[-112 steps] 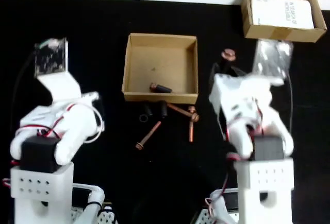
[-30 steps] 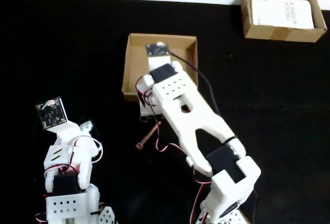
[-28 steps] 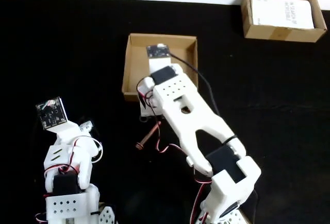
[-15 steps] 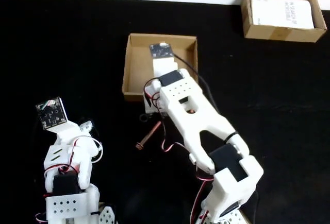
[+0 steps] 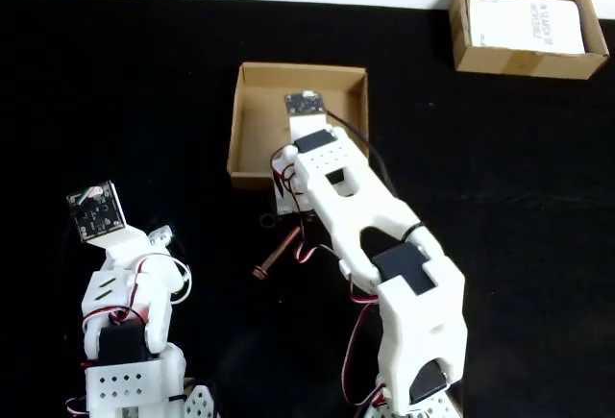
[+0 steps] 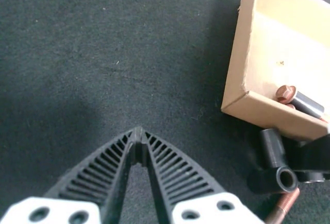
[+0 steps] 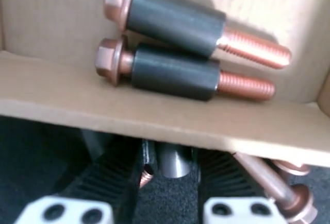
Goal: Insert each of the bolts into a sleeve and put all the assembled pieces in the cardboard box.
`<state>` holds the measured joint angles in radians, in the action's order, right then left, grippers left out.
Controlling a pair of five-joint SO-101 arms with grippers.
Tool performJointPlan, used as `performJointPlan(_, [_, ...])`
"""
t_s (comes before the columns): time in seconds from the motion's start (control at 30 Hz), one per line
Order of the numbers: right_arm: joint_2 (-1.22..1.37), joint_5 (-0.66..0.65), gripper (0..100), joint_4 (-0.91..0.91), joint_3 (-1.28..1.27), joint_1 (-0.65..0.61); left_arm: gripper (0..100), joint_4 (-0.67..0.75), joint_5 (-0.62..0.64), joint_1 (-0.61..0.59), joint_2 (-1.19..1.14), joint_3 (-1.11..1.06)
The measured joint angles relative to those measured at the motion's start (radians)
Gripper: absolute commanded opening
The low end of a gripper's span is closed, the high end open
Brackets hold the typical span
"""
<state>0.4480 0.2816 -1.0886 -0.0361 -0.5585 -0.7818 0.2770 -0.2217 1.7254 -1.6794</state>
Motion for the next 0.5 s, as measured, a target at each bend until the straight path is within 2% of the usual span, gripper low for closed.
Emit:
performJointPlan(0.13, [0.017,0.000,0.4,0.000,0.003,0.003,2,0.000,0.000,0.000,0.000,0.000])
performJointPlan(0.3, [0.018,0.000,0.8,-0.006,0.006,0.032,2,0.000,0.000,0.000,0.000,0.000])
performJointPlan(0.5, [-0.098,0.000,0.8,-0.063,0.002,0.046,2,0.000,0.000,0.000,0.000,0.000])
